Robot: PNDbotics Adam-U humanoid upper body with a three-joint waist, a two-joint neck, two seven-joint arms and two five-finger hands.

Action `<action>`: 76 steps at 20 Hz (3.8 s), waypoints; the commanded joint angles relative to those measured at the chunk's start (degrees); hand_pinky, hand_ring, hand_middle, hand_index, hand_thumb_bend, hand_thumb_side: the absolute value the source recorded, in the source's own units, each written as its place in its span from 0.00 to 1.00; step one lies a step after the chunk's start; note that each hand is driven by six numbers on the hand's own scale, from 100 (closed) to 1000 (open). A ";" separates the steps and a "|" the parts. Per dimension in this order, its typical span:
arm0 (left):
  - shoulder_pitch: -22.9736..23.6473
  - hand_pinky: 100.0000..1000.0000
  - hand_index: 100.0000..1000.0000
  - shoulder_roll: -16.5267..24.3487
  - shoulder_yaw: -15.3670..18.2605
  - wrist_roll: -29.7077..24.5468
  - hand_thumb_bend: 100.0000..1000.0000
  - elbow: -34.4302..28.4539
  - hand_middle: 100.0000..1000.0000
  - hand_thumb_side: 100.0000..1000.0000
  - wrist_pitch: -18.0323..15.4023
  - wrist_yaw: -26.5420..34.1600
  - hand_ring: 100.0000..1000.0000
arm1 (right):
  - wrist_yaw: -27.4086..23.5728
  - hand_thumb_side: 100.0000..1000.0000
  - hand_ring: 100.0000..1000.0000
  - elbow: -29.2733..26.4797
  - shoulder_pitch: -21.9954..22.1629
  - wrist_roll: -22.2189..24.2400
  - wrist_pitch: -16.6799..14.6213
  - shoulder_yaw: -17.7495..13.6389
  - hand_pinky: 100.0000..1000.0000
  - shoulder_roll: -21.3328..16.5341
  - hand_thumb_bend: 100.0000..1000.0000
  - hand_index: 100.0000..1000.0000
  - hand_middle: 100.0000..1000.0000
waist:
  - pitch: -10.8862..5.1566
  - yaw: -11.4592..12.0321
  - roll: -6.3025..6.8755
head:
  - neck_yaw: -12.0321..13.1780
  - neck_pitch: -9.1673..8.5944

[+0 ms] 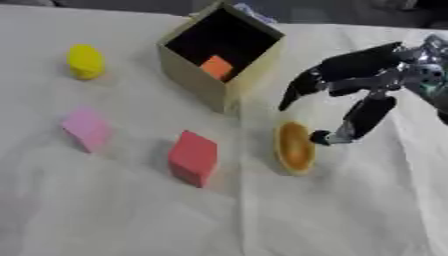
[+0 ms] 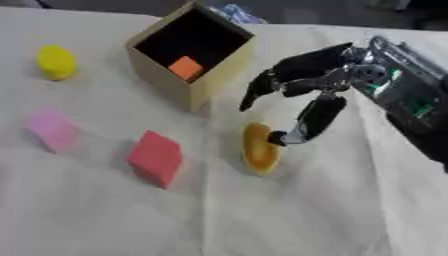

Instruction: Pick up objects on the table and place them in the box.

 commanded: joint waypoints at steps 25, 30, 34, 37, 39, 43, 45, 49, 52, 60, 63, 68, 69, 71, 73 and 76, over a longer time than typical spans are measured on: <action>-0.64 0.83 0.80 0.17 0.11 -0.20 0.14 -1.20 0.70 0.82 -0.10 0.40 0.59 | 0.32 0.00 0.60 2.43 -0.72 -4.49 -3.49 0.28 0.81 1.03 0.29 0.31 0.17 | -1.08 0.35 0.11 | 0.09 -0.44; -0.57 0.83 0.80 0.15 0.18 -0.19 0.14 -1.20 0.70 0.82 -0.13 0.38 0.59 | -0.73 0.00 0.58 0.96 -0.10 -5.92 -2.50 -0.61 0.80 0.05 0.27 0.28 0.16 | -1.20 0.15 0.12 | 0.13 -0.50; -0.50 0.83 0.80 0.18 0.24 -0.13 0.14 -1.20 0.70 0.81 -0.15 0.38 0.59 | -1.57 0.00 0.58 -2.04 0.20 -7.44 -1.66 -2.33 0.80 -1.31 0.19 0.28 0.15 | -1.38 -0.06 0.11 | 0.28 -0.62; -0.41 0.83 0.80 0.22 0.28 -0.14 0.14 -1.20 0.70 0.81 -0.17 0.36 0.59 | -2.47 0.00 0.58 -4.45 -0.33 -8.92 -1.05 -4.24 0.80 -2.18 0.21 0.28 0.15 | -1.60 -0.23 0.07 | 0.31 -0.69; -0.32 0.83 0.80 0.24 0.30 -0.15 0.14 -1.20 0.70 0.81 -0.15 0.33 0.59 | -2.84 0.00 0.58 -5.47 -1.24 -10.10 -0.53 -5.74 0.80 -2.30 0.22 0.28 0.15 | -1.74 -0.32 0.02 | 0.30 -0.74; -0.22 0.83 0.80 0.30 0.32 -0.17 0.14 -1.20 0.70 0.81 -0.14 0.29 0.59 | -2.11 0.00 0.58 -3.66 -5.04 -11.77 0.54 -7.71 0.80 -0.50 0.24 0.29 0.16 | -1.94 -0.36 -0.05 | 0.22 -1.05; -0.15 0.83 0.80 0.30 0.30 -0.19 0.14 -1.20 0.70 0.81 -0.11 0.29 0.59 | -0.73 0.00 0.59 -0.66 -8.42 -12.42 1.14 -8.24 0.81 2.00 0.24 0.29 0.16 | -2.01 -0.33 -0.06 | 0.06 -1.17; -0.22 0.83 0.80 0.32 0.19 -0.31 0.14 -1.20 0.70 0.81 -0.07 0.33 0.59 | 4.98 0.00 0.60 10.19 -15.93 -14.46 1.80 -9.45 0.81 8.98 0.27 0.32 0.18 | -1.96 0.01 -0.10 | -0.41 -1.56; -0.34 0.83 0.79 0.45 0.14 -0.35 0.14 -1.20 0.69 0.82 -0.07 0.38 0.59 | 10.63 0.00 0.60 18.67 -20.10 -17.07 0.91 -11.50 0.81 13.77 0.26 0.33 0.19 | -1.60 0.57 -0.27 | -0.84 -1.87; -1.13 0.83 0.79 0.67 -0.14 -0.65 0.14 -1.20 0.69 0.82 -0.17 0.62 0.59 | 27.71 0.00 0.65 36.23 -25.30 -26.20 -1.85 -18.07 0.82 23.40 0.28 0.45 0.30 | -0.52 2.24 -0.69 | -2.19 -2.35; -1.25 0.83 0.79 0.61 -0.18 -0.71 0.14 -1.20 0.69 0.82 -0.15 0.71 0.59 | 32.51 0.00 0.72 39.64 -25.47 -27.13 -3.36 -18.77 0.83 25.22 0.26 0.61 0.46 | -0.28 2.53 -0.74 | -2.41 -2.20; -1.28 0.83 0.79 0.55 -0.20 -0.78 0.14 -1.20 0.69 0.82 -0.13 0.78 0.59 | 37.99 0.00 0.84 42.15 -25.34 -25.49 -5.32 -19.16 0.86 25.99 0.35 0.75 0.68 | -0.30 2.55 -0.76 | -2.32 -1.77; -1.24 0.83 0.79 0.55 -0.19 -0.78 0.14 -1.20 0.69 0.82 -0.13 0.77 0.59 | 38.75 0.00 0.85 42.34 -25.32 -25.28 -5.30 -19.41 0.87 25.94 0.36 0.77 0.71 | -0.35 2.52 -0.76 | -2.28 -1.69; -1.20 0.83 0.79 0.52 -0.18 -0.76 0.14 -1.20 0.69 0.82 -0.12 0.81 0.59 | 39.74 0.00 0.87 42.47 -25.28 -25.25 -5.00 -19.93 0.87 25.80 0.37 0.79 0.72 | -0.47 2.45 -0.76 | -2.21 -1.63; -1.20 0.83 0.79 0.51 -0.20 -0.80 0.14 -1.20 0.69 0.82 -0.12 0.80 0.59 | 40.16 0.00 0.87 42.37 -25.23 -25.50 -4.72 -20.22 0.87 25.66 0.37 0.78 0.72 | -0.60 2.36 -0.72 | -2.14 -1.56; -1.16 0.83 0.79 0.52 -0.17 -0.80 0.14 -1.20 0.69 0.81 -0.12 0.75 0.59 | 39.34 0.00 0.86 41.29 -25.15 -26.36 -4.43 -20.51 0.87 25.30 0.36 0.78 0.70 | -0.79 2.23 -0.56 | -2.03 -1.38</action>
